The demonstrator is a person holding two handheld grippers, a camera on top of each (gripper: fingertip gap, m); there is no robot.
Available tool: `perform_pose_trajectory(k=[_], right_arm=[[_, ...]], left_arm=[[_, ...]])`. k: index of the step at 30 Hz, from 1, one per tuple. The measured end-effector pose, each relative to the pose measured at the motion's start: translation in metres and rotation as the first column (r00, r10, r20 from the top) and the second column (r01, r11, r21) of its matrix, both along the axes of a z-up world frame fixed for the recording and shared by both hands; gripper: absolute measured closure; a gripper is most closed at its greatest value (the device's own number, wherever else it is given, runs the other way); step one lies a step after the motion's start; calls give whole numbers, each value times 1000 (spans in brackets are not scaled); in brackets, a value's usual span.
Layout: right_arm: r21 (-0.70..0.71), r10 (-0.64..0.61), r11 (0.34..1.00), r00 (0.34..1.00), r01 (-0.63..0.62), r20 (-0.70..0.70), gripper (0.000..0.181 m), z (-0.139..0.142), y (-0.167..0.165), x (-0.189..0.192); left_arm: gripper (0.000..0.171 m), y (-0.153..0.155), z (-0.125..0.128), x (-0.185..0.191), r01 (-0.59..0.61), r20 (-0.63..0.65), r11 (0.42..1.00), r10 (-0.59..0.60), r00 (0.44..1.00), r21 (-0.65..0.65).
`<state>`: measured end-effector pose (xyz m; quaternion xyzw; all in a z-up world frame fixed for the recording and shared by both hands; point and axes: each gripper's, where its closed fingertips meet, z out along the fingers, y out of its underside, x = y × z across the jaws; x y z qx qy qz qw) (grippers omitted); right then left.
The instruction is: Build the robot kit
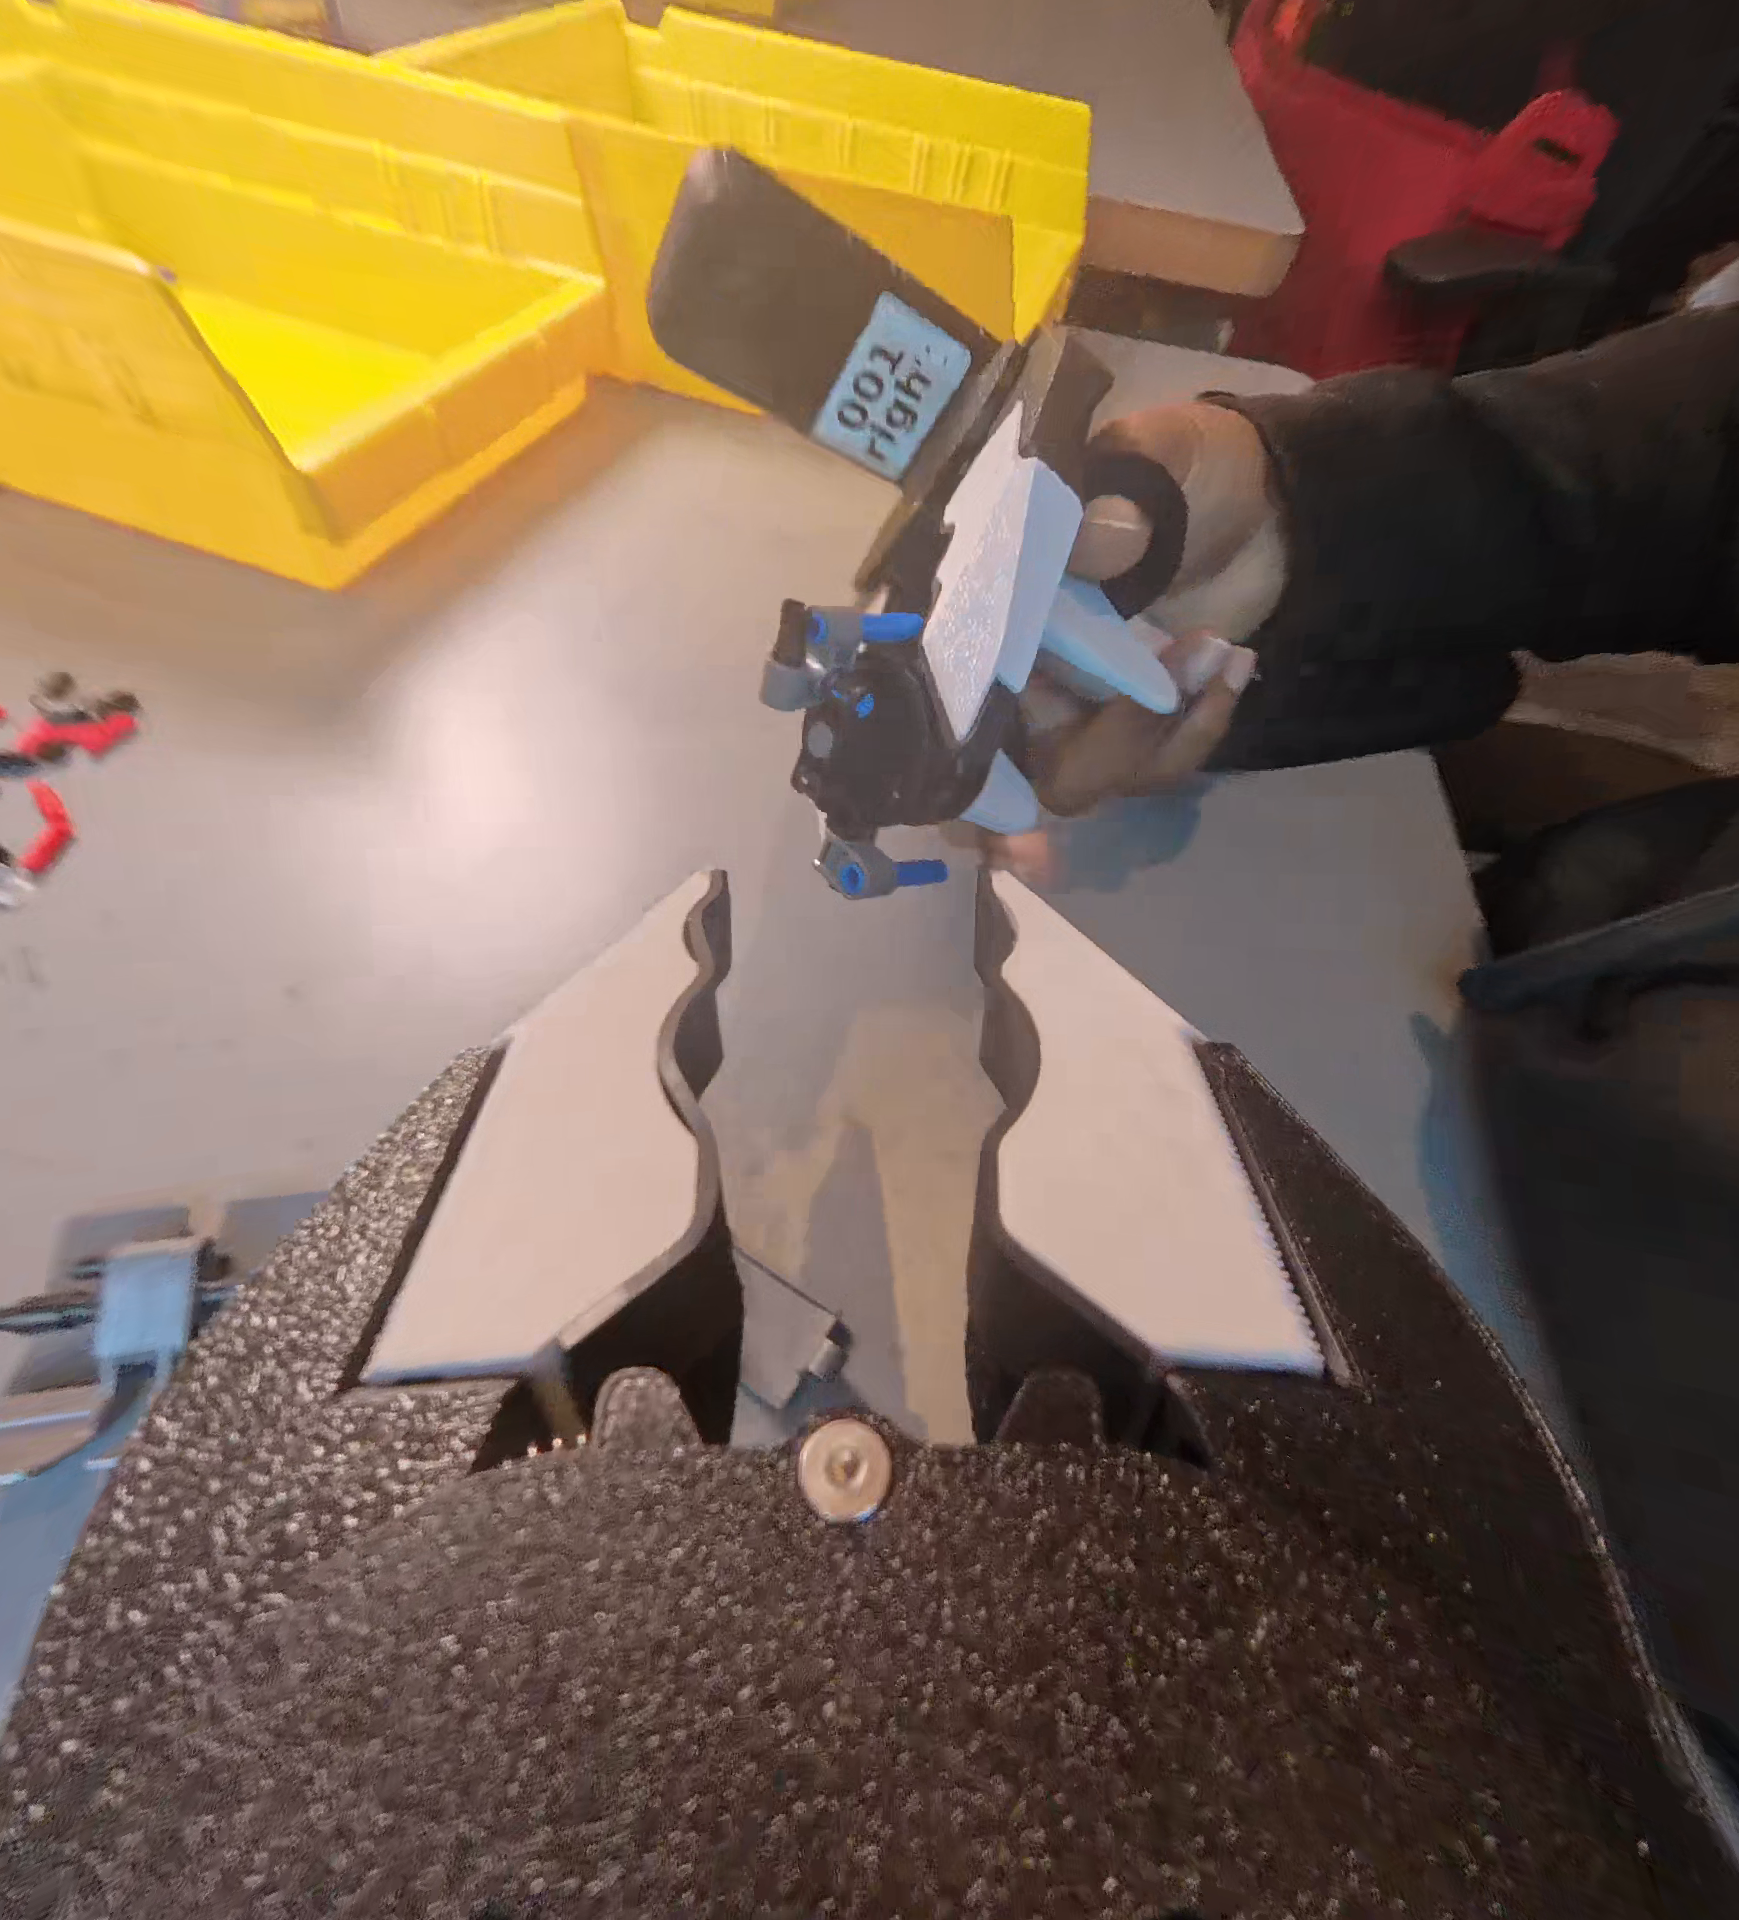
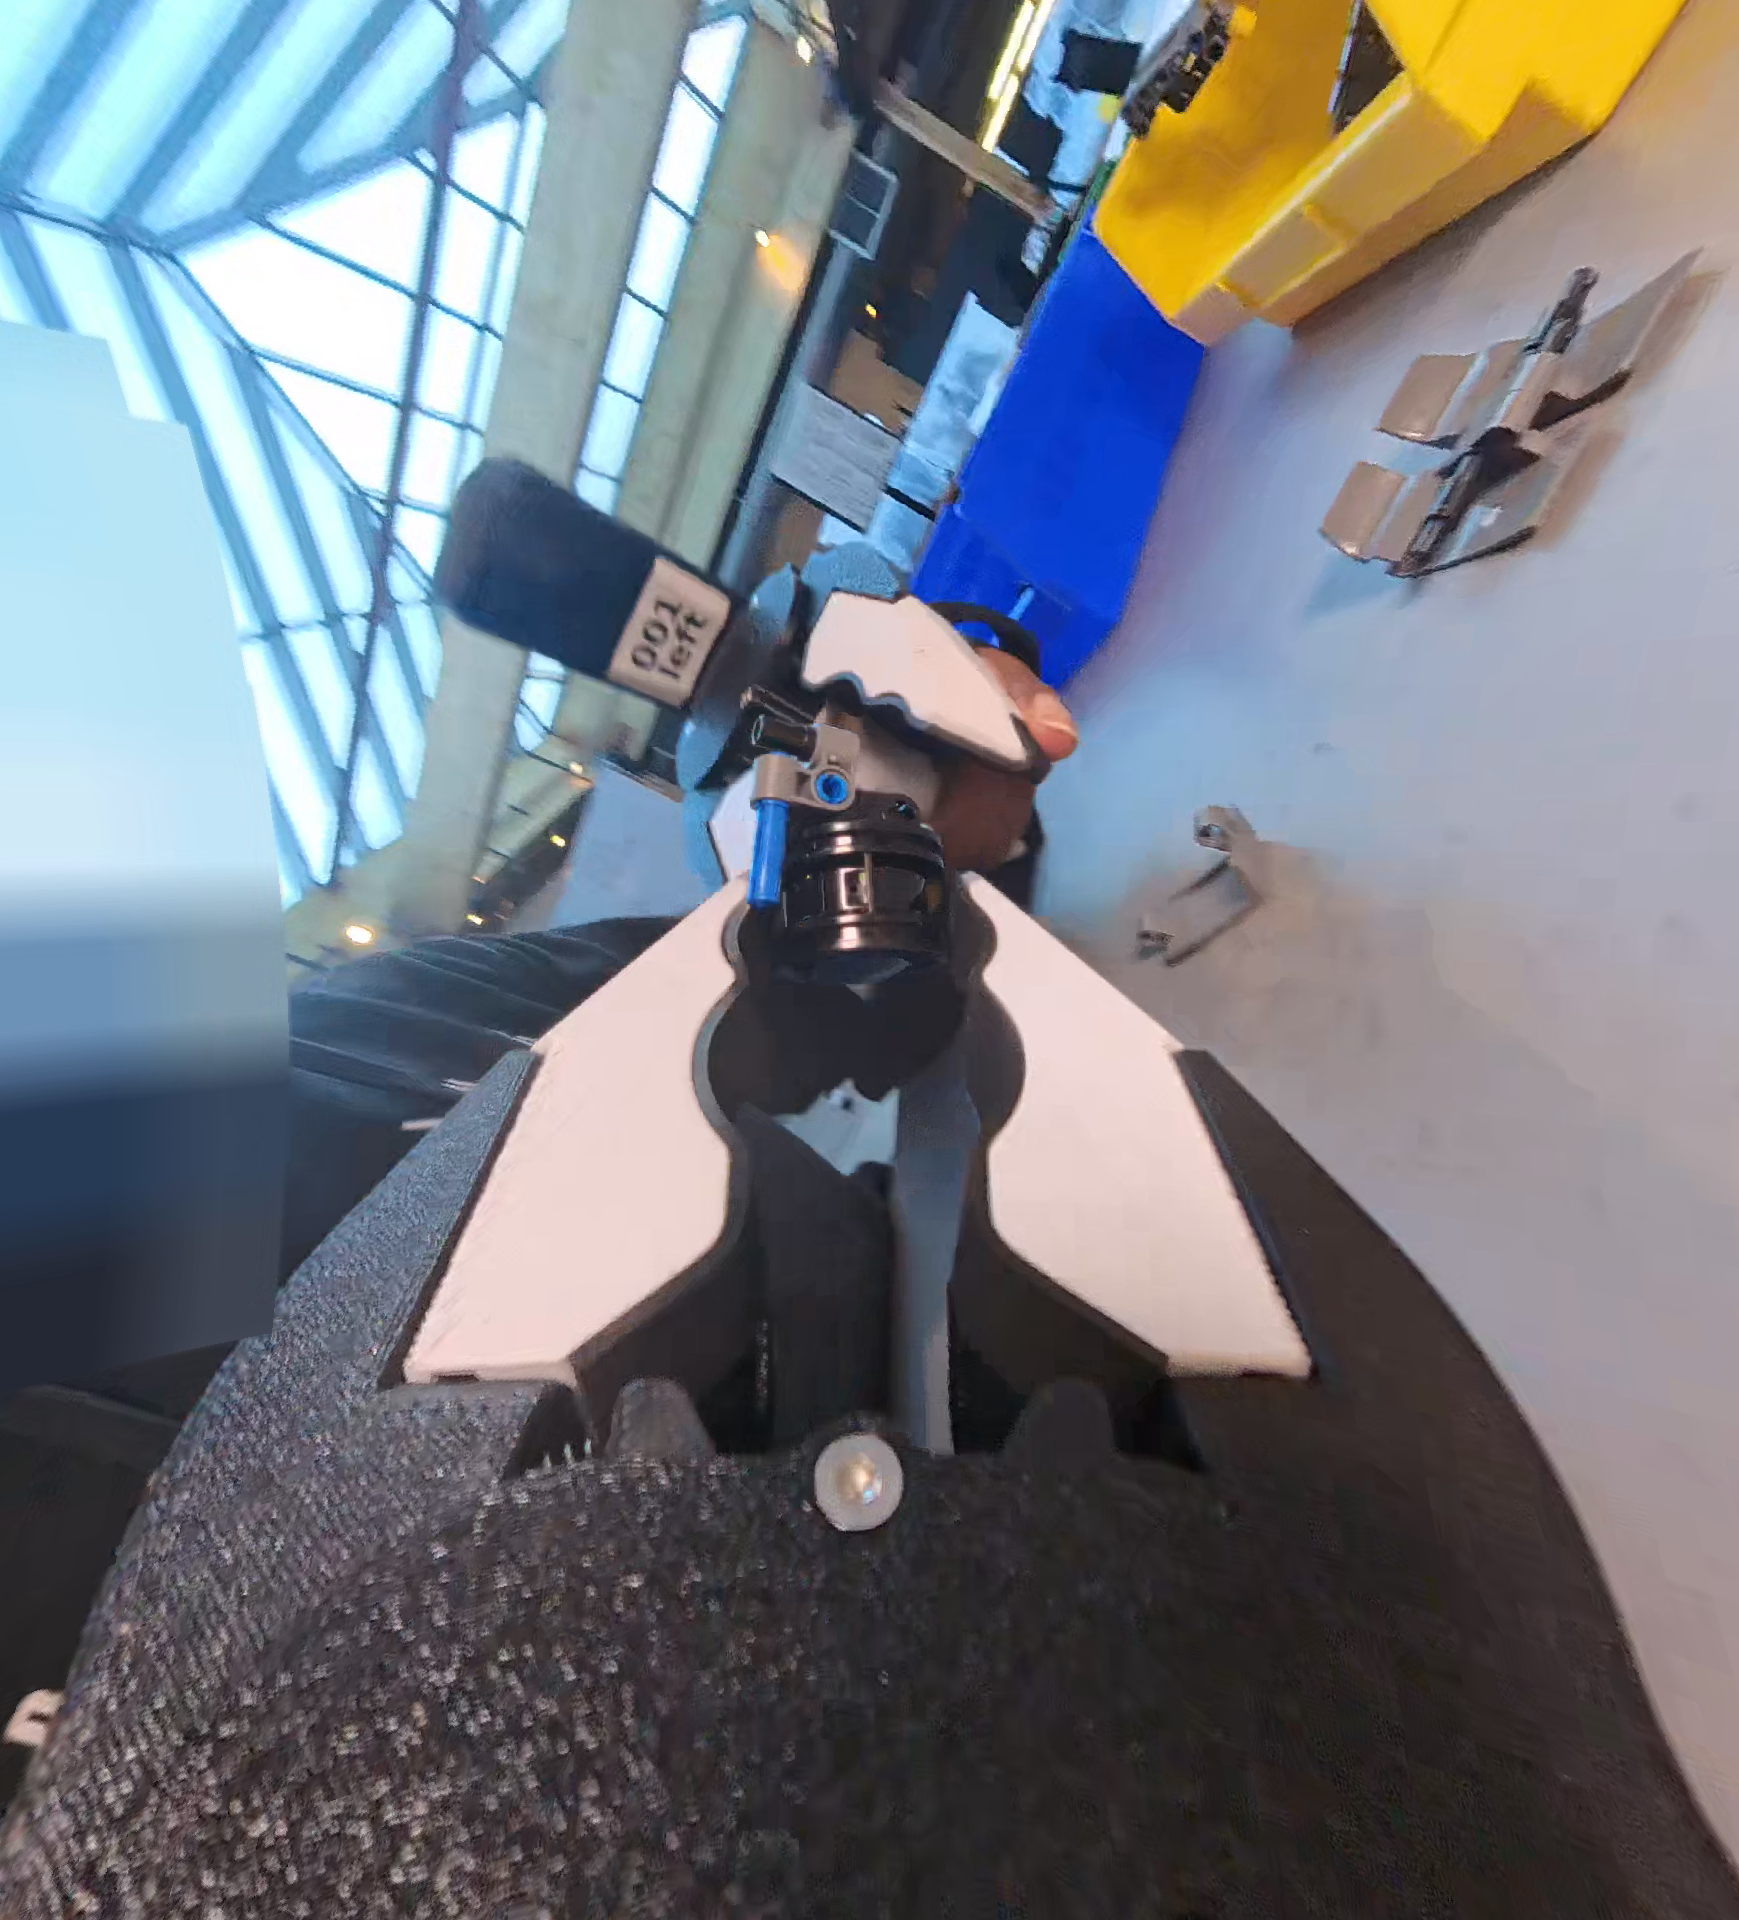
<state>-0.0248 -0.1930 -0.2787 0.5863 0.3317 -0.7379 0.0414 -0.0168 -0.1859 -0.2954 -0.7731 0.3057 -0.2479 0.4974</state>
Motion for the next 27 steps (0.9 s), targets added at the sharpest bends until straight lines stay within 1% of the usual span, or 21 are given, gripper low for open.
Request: perform_pose_trajectory(k=[1, 3, 5, 6, 7, 9, 11, 12, 13, 14, 15, 16, 17, 18, 19, 20, 22, 25, 27], right_arm=[[-42, -13, 999, 1000, 12, -11, 146, 2, 0, -1], [-115, -45, 992, 999, 42, -29, 146, 7, 1, -3], [-160, -75, 985, 997, 70, -28, 146, 8, 3, -5], [-152, -82, 985, 996, 79, -16, 146, 7, 3, -5], [-134, -90, 987, 996, 90, 2, 145, 3, 2, -6], [-80, -116, 990, 993, 119, 34, 133, -3, 4, -4], [75, -119, 990, 993, 117, 22, 122, -4, 4, 3], [193, -94, 977, 995, 94, -8, 118, -2, 1, 10], [339, -54, 938, 998, 66, -44, 113, -1, -2, 17], [499, -16, 865, 997, 53, -80, 110, -1, -4, 23], [651, 9, 756, 995, 59, -101, 106, -3, -4, 26], [774, 44, 630, 992, 63, -116, 103, -5, -4, 28], [858, 79, 510, 990, 58, -114, 99, -9, -6, 29], [910, 111, 411, 989, 45, -99, 98, -13, -8, 28], [938, 149, 346, 985, 26, -82, 98, -17, -12, 27], [947, 182, 320, 980, 17, -80, 105, -19, -18, 26], [941, 215, 338, 971, 24, -101, 130, -17, -26, 25], [930, 203, 364, 970, 52, -134, 135, -15, -24, 22], [928, 197, 366, 969, 70, -150, 136, -15, -25, 21]], left_arm=[[127, 1, 4, 2, -6, -31, 999, 7, 999, 51], [138, 1, 12, 6, 2, -65, 992, 6, 998, 127], [145, 2, 14, 3, -9, -93, 989, 23, 995, 147], [145, 1, 13, 3, 0, -93, 992, 12, 996, 123], [145, -1, 11, 3, 14, -78, 996, -7, 997, 84], [145, -8, 9, 5, 61, -11, 998, -61, 998, 5], [145, -16, 10, 5, 115, 61, 992, -111, 992, -58], [145, -21, 10, 6, 150, 97, 985, -141, 985, -89], [145, -26, 9, 7, 189, 132, 974, -173, 976, -123], [145, -29, 9, 9, 218, 158, 965, -195, 968, -144], [145, -33, 8, 11, 252, 173, 954, -224, 959, -162], [145, -38, 6, 15, 287, 179, 941, -256, 950, -176], [145, -40, 5, 19, 307, 170, 934, -278, 945, -180], [145, -40, 3, 22, 317, 154, 931, -291, 944, -181], [145, -42, 2, 26, 332, 142, 925, -309, 940, -187], [145, -42, 1, 28, 338, 130, 922, -318, 939, -189], [145, -44, -1, 30, 343, 111, 919, -327, 939, -195], [145, -44, -1, 27, 325, 111, 925, -309, 945, -197], [145, -44, -1, 26, 322, 128, 925, -301, 945, -203]])
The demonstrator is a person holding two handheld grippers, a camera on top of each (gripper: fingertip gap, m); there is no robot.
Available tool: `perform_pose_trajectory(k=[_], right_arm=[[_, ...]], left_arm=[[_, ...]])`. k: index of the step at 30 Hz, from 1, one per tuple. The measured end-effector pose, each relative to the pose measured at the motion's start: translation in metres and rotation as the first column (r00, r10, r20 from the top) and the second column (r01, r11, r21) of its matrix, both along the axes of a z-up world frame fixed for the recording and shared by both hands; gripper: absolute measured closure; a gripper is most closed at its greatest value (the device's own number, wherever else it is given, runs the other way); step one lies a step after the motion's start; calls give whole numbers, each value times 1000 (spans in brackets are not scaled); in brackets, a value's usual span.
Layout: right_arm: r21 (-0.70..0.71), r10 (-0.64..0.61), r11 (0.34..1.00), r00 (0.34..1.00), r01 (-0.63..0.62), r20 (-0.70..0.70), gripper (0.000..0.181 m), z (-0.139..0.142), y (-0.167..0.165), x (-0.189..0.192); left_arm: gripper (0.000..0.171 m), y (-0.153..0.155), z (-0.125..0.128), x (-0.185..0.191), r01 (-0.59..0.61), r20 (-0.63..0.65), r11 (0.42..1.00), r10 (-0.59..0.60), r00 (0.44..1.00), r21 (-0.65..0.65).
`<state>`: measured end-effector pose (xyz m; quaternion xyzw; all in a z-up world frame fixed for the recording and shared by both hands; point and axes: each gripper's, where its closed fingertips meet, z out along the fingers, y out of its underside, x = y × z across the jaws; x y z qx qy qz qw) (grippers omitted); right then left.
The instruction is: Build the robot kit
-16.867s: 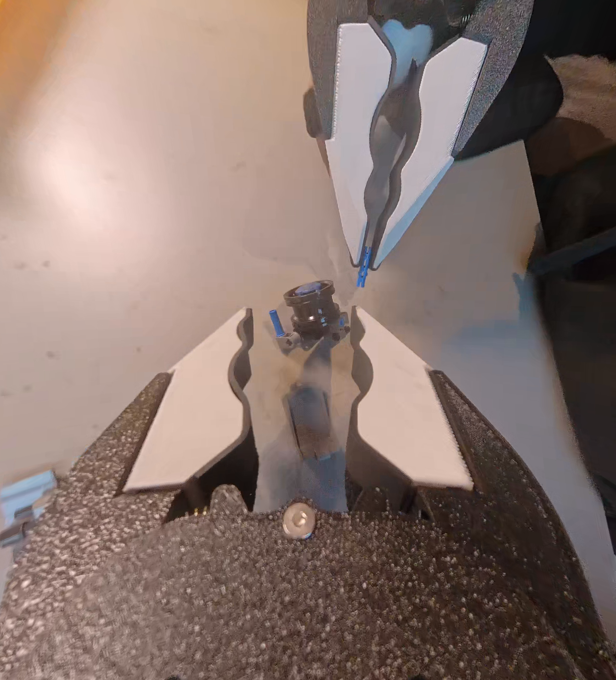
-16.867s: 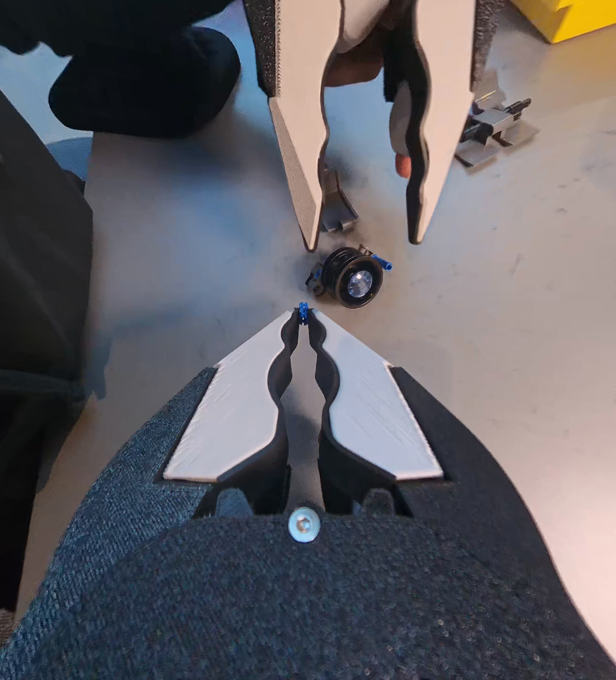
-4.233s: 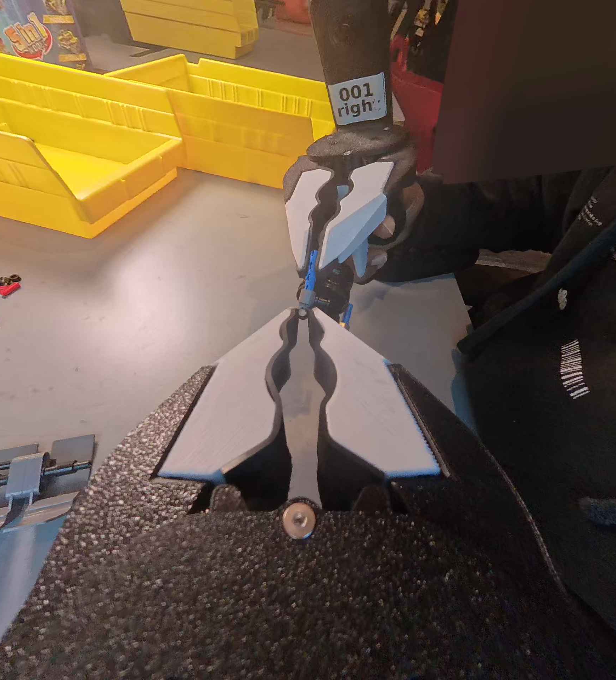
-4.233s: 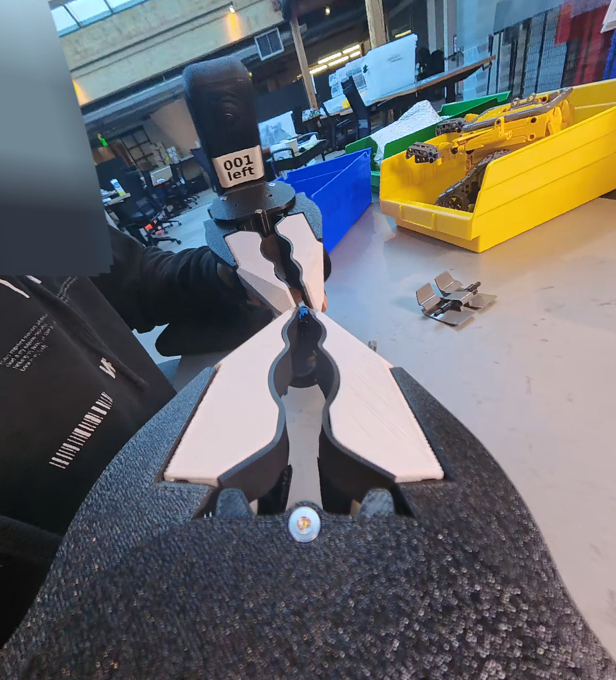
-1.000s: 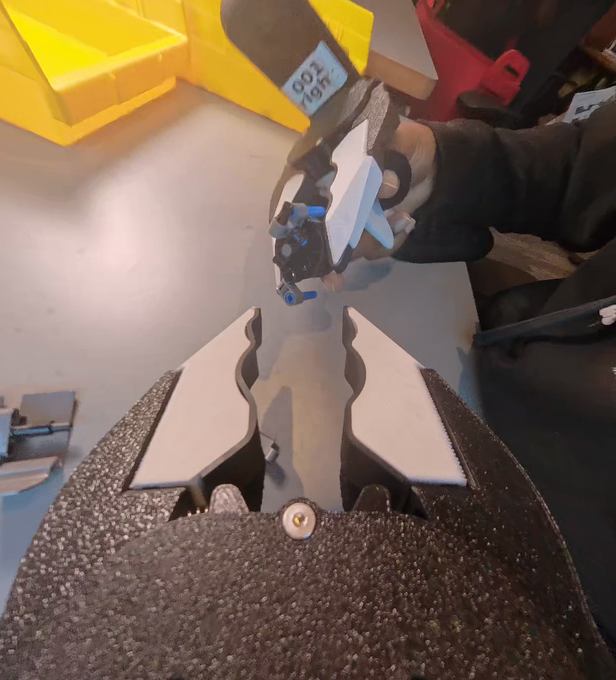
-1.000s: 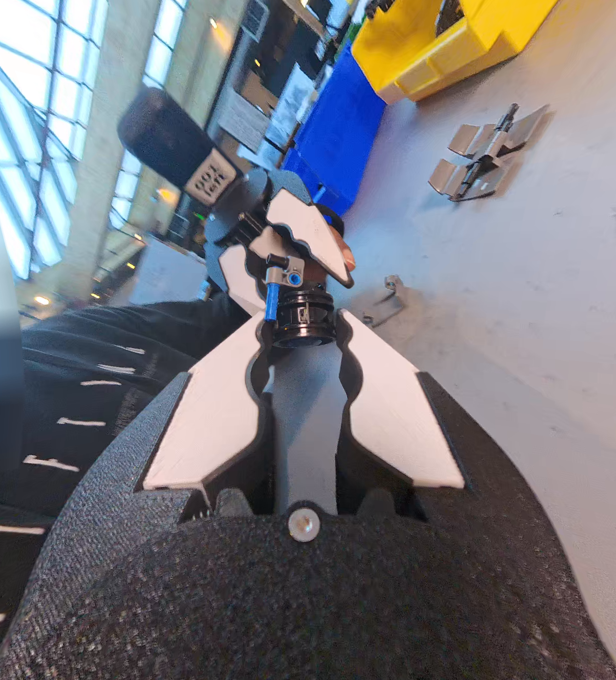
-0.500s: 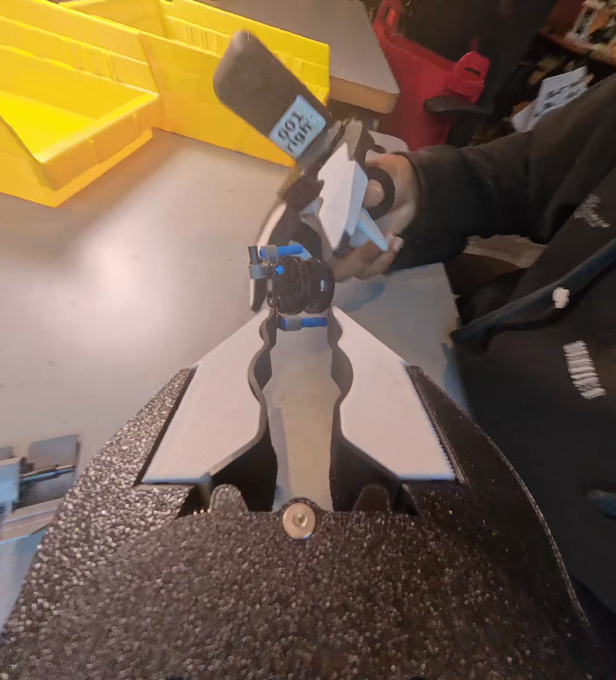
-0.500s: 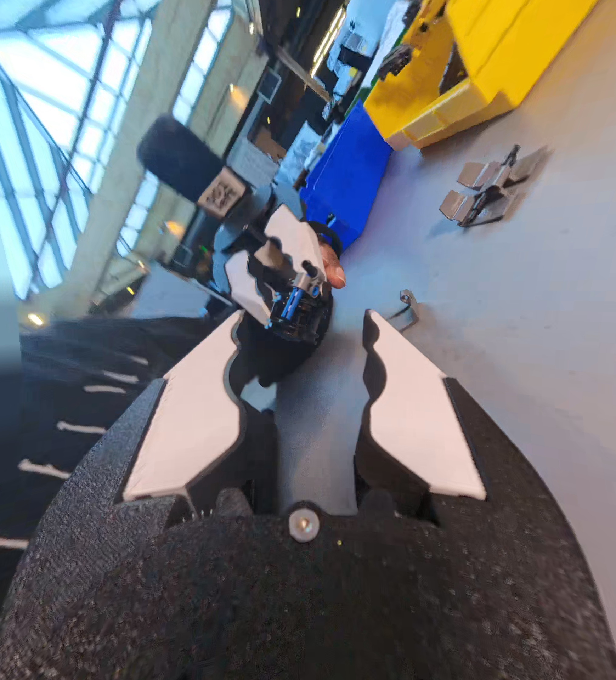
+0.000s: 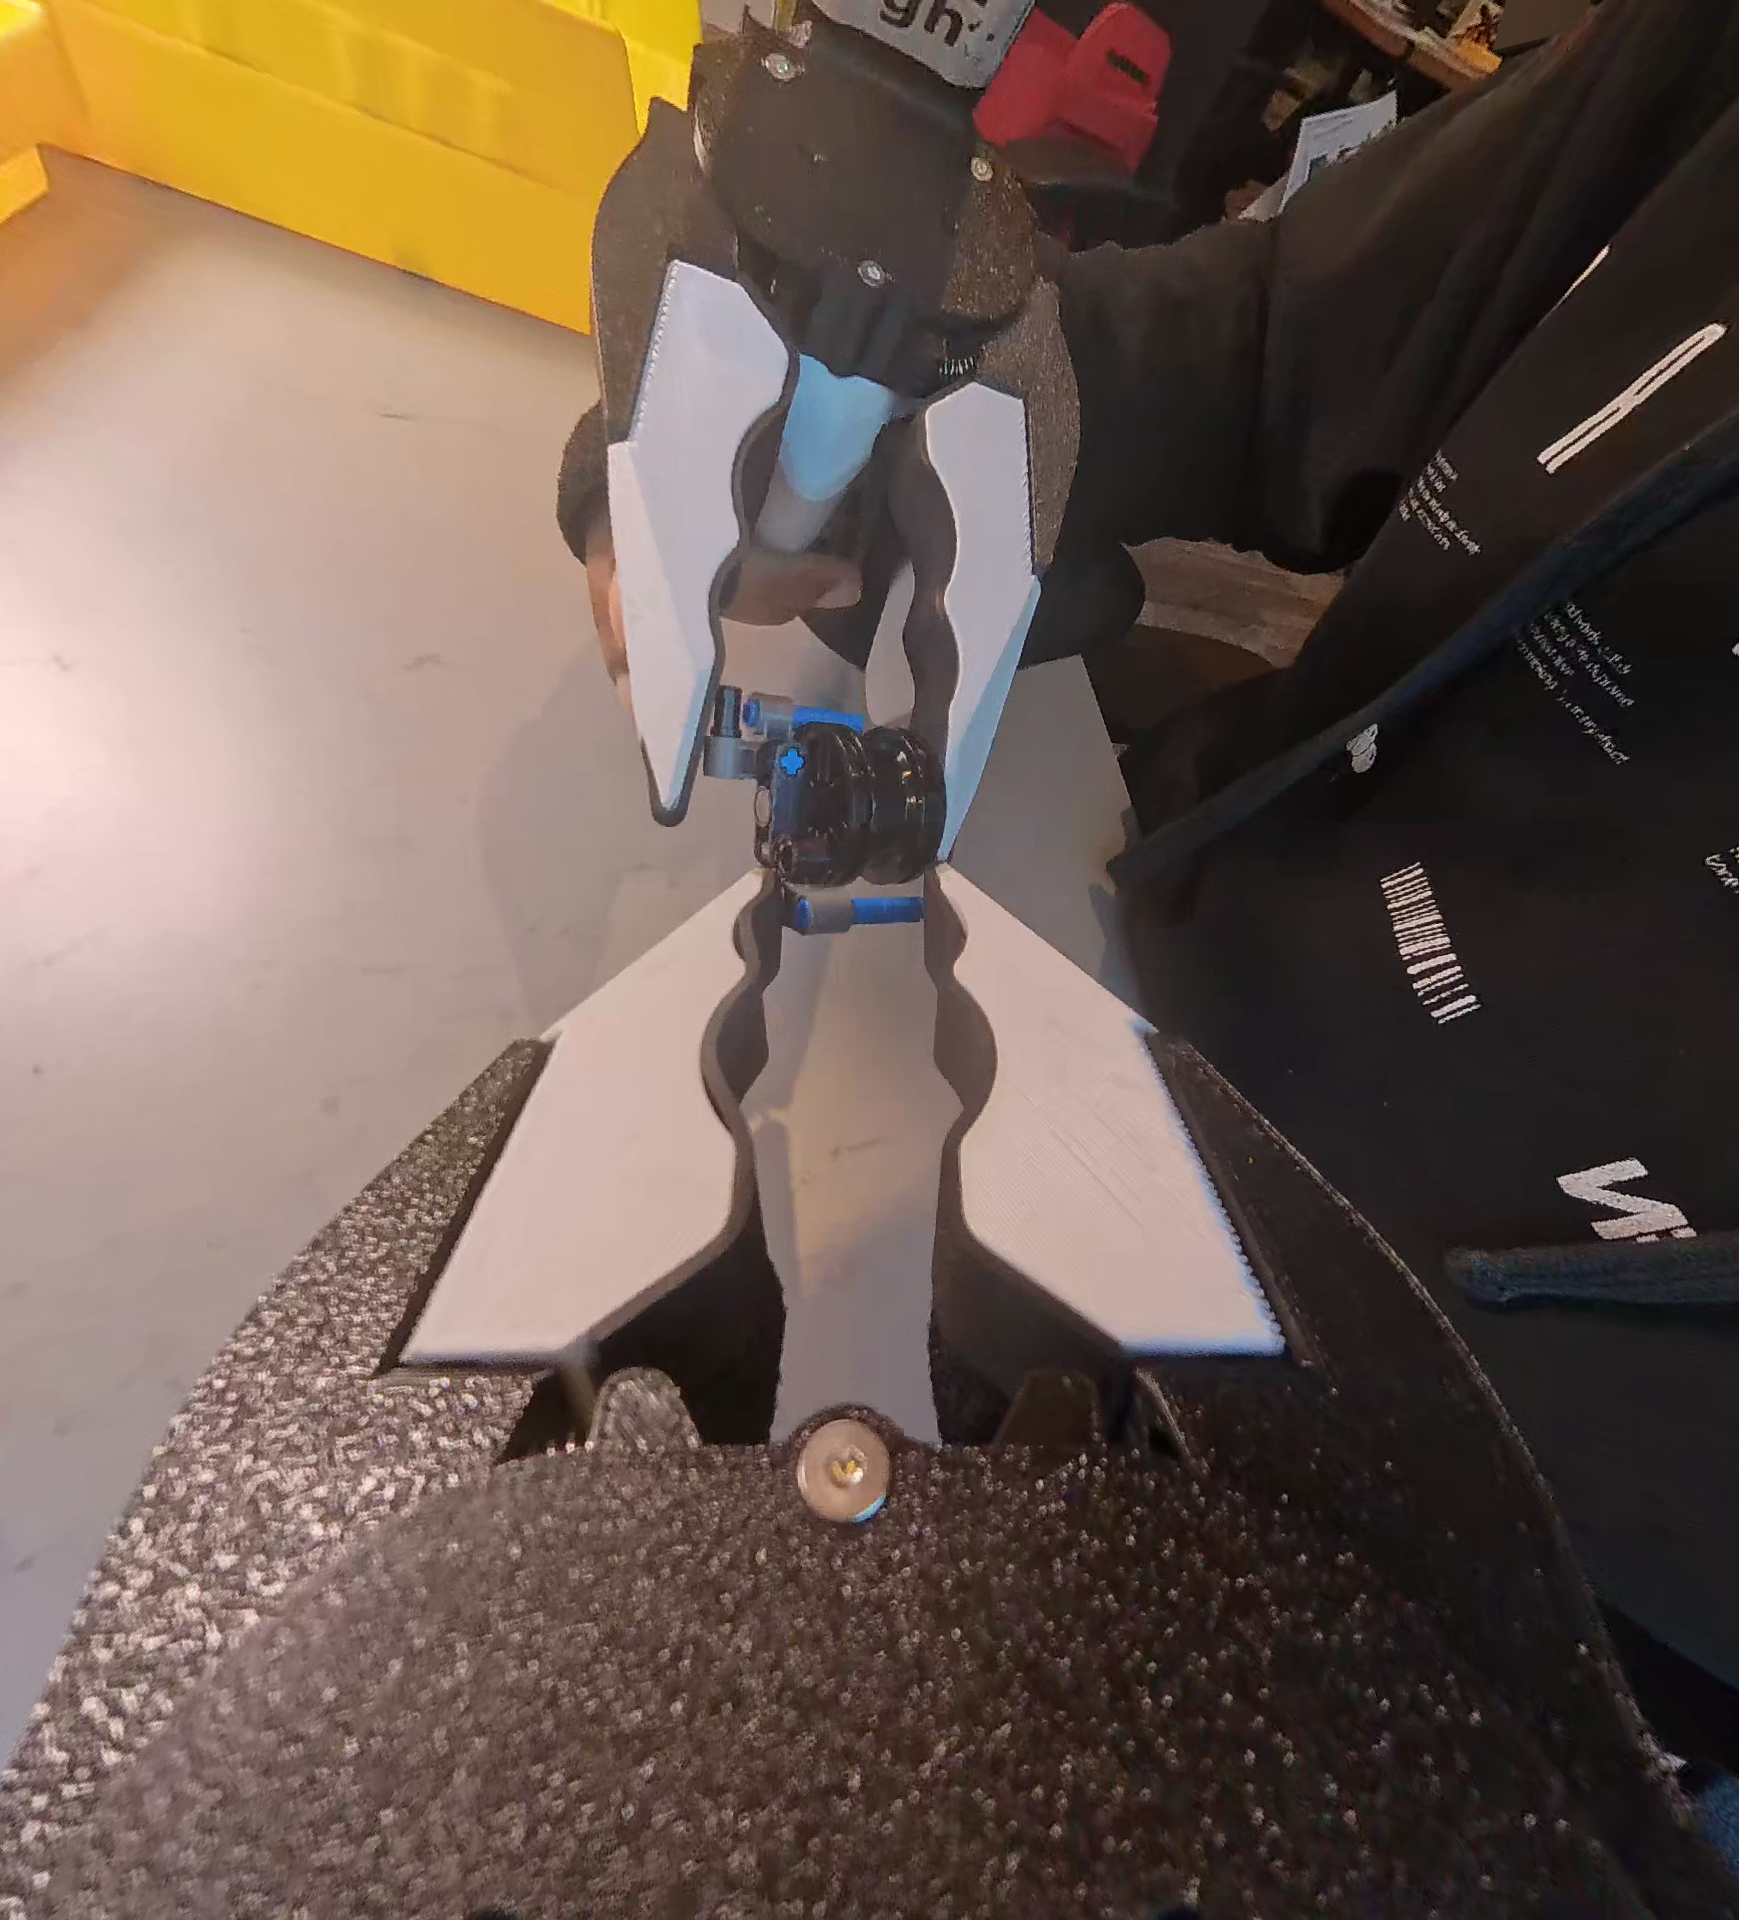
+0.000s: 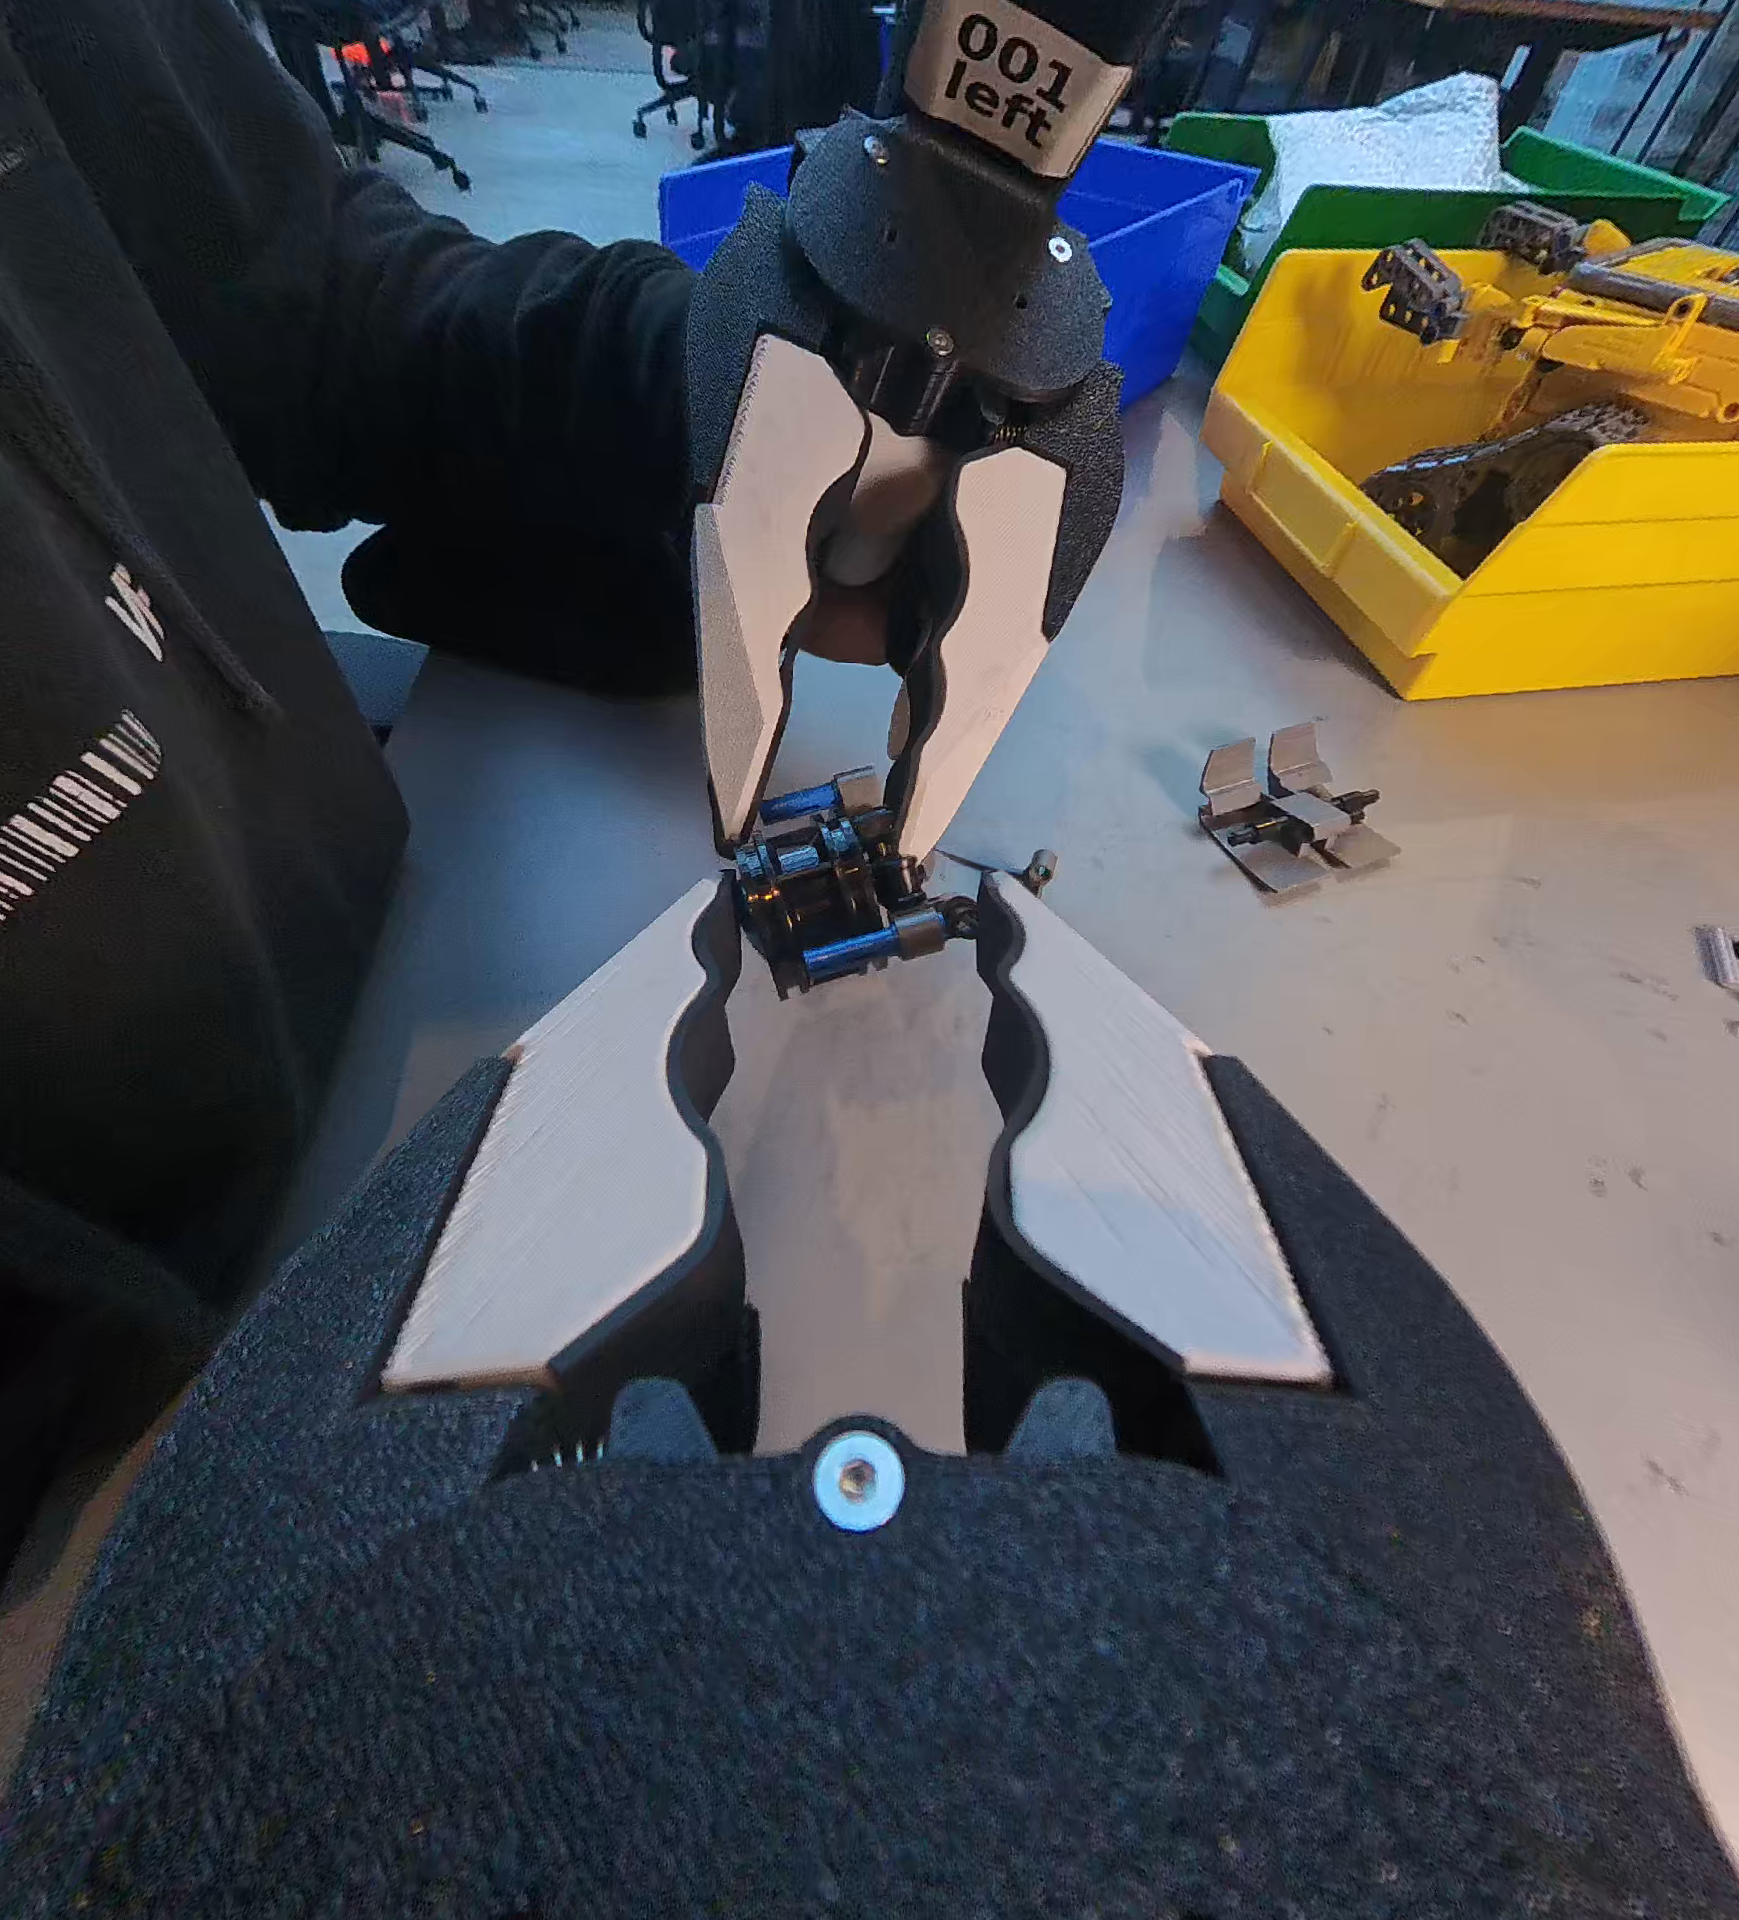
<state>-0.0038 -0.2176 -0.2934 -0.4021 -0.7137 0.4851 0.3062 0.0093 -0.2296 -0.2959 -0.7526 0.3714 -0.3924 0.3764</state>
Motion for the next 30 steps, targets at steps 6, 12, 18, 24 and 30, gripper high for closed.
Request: perform_pose_trajectory(k=[6, 12, 18, 24, 30], right_arm=[[-48, -7, 999, 1000, 8, 9, 136, -4, 1, -1], [-262, -81, 962, 997, 79, 2, 135, 6, 17, -7], [-336, -76, 940, 997, 65, -20, 135, 11, 17, -9], [-347, -85, 935, 996, 74, -16, 136, 7, 19, -10], [-311, -29, 950, 1000, 27, 0, 135, 0, 13, -5]], left_arm=[[145, 1, -3, -1, 5, 21, 1000, -4, 1000, -20], [135, 16, 9, -11, -103, 85, 994, 99, 991, 46], [146, 20, 19, -14, -140, 143, 986, 127, 982, 88], [147, 22, 16, -16, -146, 218, 989, 135, 967, 36], [147, 18, 15, -17, -108, 309, 993, 117, 944, -44]])
